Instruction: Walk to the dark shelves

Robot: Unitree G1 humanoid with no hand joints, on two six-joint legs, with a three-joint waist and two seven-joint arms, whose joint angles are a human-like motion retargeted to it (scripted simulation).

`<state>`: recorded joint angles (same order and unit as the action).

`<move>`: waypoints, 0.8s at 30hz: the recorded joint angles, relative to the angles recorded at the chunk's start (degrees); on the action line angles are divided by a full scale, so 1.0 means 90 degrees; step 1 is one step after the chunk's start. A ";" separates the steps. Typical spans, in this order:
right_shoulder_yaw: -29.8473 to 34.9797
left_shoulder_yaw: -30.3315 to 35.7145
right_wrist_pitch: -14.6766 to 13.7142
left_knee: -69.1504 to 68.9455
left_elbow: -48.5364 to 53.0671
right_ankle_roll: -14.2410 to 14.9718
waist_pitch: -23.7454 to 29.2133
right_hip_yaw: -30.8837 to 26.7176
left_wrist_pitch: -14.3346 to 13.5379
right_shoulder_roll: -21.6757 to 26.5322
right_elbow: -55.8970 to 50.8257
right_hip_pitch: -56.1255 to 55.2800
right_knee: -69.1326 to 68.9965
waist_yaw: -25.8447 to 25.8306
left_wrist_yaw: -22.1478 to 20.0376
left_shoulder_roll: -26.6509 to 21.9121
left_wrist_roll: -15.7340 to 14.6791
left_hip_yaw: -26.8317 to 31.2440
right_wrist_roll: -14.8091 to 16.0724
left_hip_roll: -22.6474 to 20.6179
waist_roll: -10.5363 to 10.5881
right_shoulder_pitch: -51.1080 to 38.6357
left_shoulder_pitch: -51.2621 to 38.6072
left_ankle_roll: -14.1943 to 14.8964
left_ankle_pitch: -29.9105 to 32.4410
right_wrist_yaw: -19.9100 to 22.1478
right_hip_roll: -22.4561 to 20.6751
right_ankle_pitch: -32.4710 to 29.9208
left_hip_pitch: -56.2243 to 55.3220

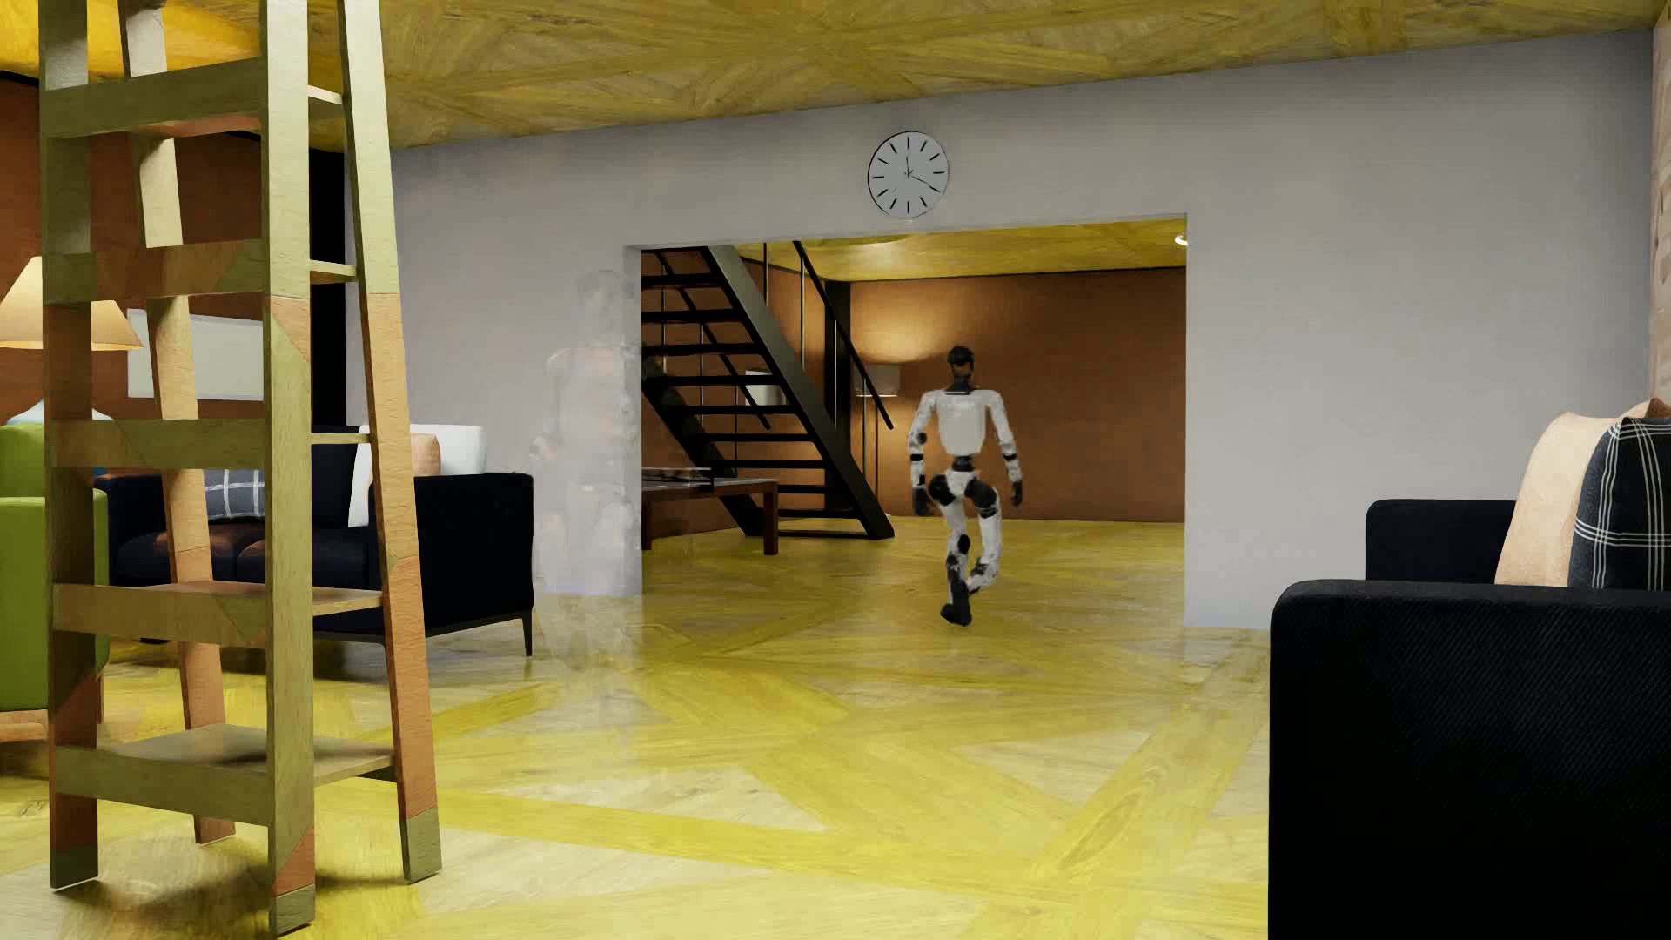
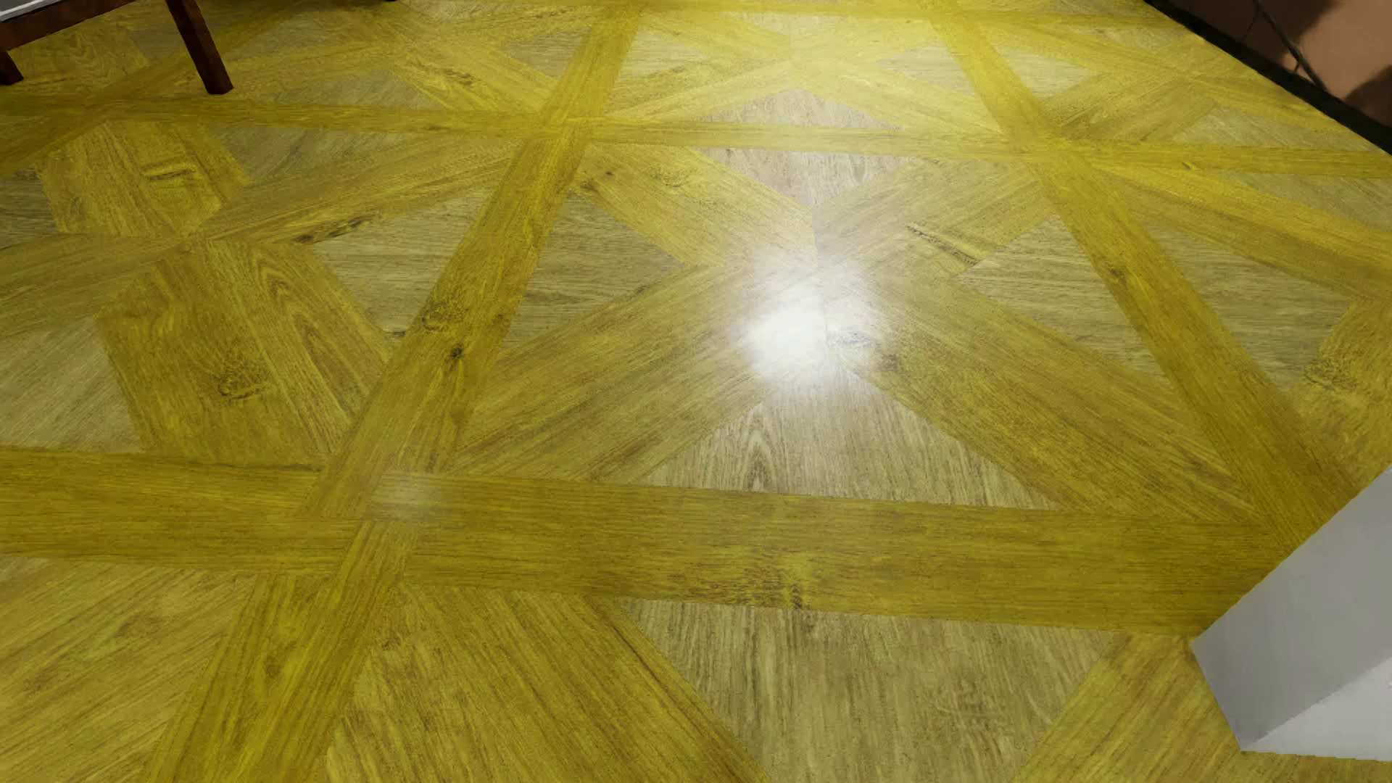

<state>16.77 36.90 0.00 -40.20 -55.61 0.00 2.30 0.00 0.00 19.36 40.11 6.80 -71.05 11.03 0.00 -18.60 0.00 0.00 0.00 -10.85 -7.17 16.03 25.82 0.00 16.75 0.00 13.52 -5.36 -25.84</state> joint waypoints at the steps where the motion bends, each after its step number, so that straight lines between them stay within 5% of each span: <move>1: 0.0375 0.0000 0.0000 0.0154 0.0081 0.0000 0.0103 0.0000 0.0000 -0.0018 0.0423 -0.0492 -0.0605 -0.0331 0.0000 -0.0006 0.0000 0.0000 0.0000 -0.0187 0.0034 0.0058 -0.0202 0.0000 -0.0361 0.0000 -0.0087 0.1027 0.0623; 4: 0.0897 -0.0433 0.0000 0.0598 0.1040 0.0000 0.0110 0.0000 0.0000 -0.0037 0.1297 -0.1901 0.0231 -0.1533 0.0000 -0.0160 0.0000 0.0000 0.0000 -0.0306 0.0271 0.0521 -0.0662 0.0000 -0.1681 0.0000 -0.0443 0.2566 0.2159; 9: 0.0915 -0.1872 0.0000 0.0396 0.3217 0.0000 -0.0198 0.0000 0.0000 -0.0155 0.1459 -0.2991 0.4728 -0.2506 0.0000 -0.0422 0.0000 0.0000 0.0000 -0.0023 0.0291 0.1611 -0.1030 0.0000 -0.3222 0.0000 -0.0124 0.1816 0.3375; 11: 0.1098 -0.2115 0.0000 0.0166 0.3500 0.0000 -0.0242 0.0000 0.0000 -0.0206 0.1303 -0.3040 0.4885 -0.2708 0.0000 -0.0444 0.0000 0.0000 0.0000 0.0383 0.0238 0.2004 -0.1140 0.0000 -0.3680 0.0000 0.0167 0.2132 0.3892; 12: 0.1248 -0.2169 0.0000 0.0024 0.3454 0.0000 -0.0260 0.0000 0.0000 -0.0194 0.1285 -0.3056 0.4546 -0.2856 0.0000 -0.0420 0.0000 0.0000 0.0000 0.0672 0.0233 0.2057 -0.1048 0.0000 -0.3654 0.0000 0.0174 0.1701 0.4100; 15: 0.1549 -0.2296 0.0000 -0.0697 0.2638 0.0000 -0.0367 0.0000 0.0000 -0.0245 0.1666 -0.3388 0.2968 -0.2925 0.0000 -0.0113 0.0000 0.0000 0.0000 0.1431 0.0330 0.1813 -0.0783 0.0000 -0.3045 0.0000 0.0108 0.0458 0.4185; 19: 0.1258 -0.1083 0.0000 -0.1429 0.0655 0.0000 -0.0068 0.0000 0.0000 -0.0039 0.1236 -0.2732 0.2630 -0.2694 0.0000 -0.0062 0.0000 0.0000 0.0000 0.1710 0.0359 0.1038 -0.0983 0.0000 -0.0733 0.0000 -0.0026 0.1489 0.3315; 22: 0.0555 -0.1116 0.0000 -0.1090 0.0408 0.0000 -0.0007 0.0000 0.0000 0.0316 0.0332 -0.2235 0.2898 -0.2288 0.0000 -0.0248 0.0000 0.0000 0.0000 0.1700 0.0359 0.0764 -0.0541 0.0000 0.1052 0.0000 -0.0047 0.1857 0.2711; 24: -0.0292 -0.1235 0.0000 -0.0885 0.0501 0.0000 -0.0039 0.0000 0.0000 0.0461 0.0110 -0.1908 0.3003 -0.2238 0.0000 -0.0418 0.0000 0.0000 0.0000 0.1812 0.0456 0.0711 -0.0328 0.0000 0.1472 0.0000 -0.0121 0.2073 0.2520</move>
<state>14.14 25.79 0.00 -48.17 -51.10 0.00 1.95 0.00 0.00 23.51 41.11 -10.38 -44.02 -9.11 0.00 -22.36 0.00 0.00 0.00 5.46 -3.07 22.43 22.87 0.00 30.00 0.00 12.44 13.29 -3.16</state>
